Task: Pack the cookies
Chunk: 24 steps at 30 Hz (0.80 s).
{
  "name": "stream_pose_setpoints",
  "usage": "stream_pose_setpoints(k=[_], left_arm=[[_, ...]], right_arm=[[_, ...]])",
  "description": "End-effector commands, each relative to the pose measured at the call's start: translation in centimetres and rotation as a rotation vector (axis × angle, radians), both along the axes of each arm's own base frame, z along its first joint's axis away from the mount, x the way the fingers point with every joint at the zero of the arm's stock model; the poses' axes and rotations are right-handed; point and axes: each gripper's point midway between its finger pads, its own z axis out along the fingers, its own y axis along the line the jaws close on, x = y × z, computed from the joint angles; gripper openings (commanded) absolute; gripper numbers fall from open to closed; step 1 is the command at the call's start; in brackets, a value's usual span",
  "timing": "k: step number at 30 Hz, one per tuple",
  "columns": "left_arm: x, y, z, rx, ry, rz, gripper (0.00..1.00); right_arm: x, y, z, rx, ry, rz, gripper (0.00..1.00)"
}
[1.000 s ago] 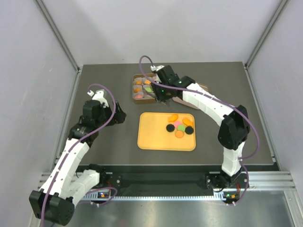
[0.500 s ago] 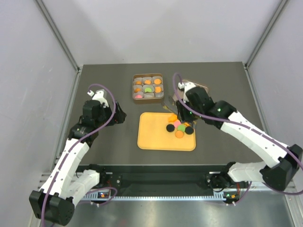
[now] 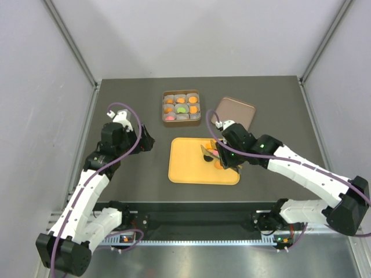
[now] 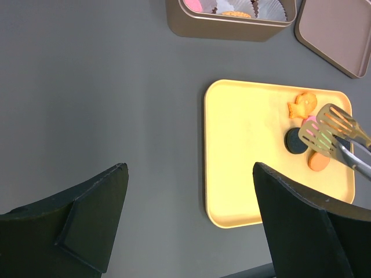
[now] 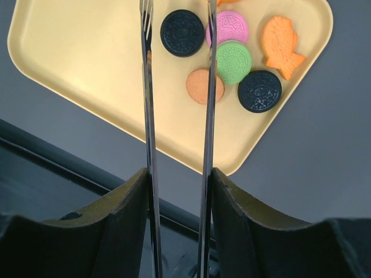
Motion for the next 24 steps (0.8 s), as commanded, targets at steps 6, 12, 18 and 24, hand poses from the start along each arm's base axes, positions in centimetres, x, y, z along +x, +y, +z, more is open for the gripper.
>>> stream_pose_setpoints(k=[6,12,18,24], left_arm=[[0.5,0.0,0.9,-0.013,-0.042,0.000,0.93],[0.5,-0.1,0.9,-0.014,-0.040,-0.002,0.93],[0.5,-0.1,0.9,-0.015,-0.040,-0.004,0.93],[0.5,-0.1,0.9,-0.016,-0.043,-0.004,0.93]], right_arm=[[-0.1,0.8,-0.3,0.000,-0.006,0.011,0.45],[-0.7,0.8,-0.8,-0.026,0.006,0.022,0.45],[-0.9,0.1,-1.1,-0.064,0.006,0.018,0.45],[-1.0,0.0,-1.3,-0.072,0.012,0.022,0.46]])
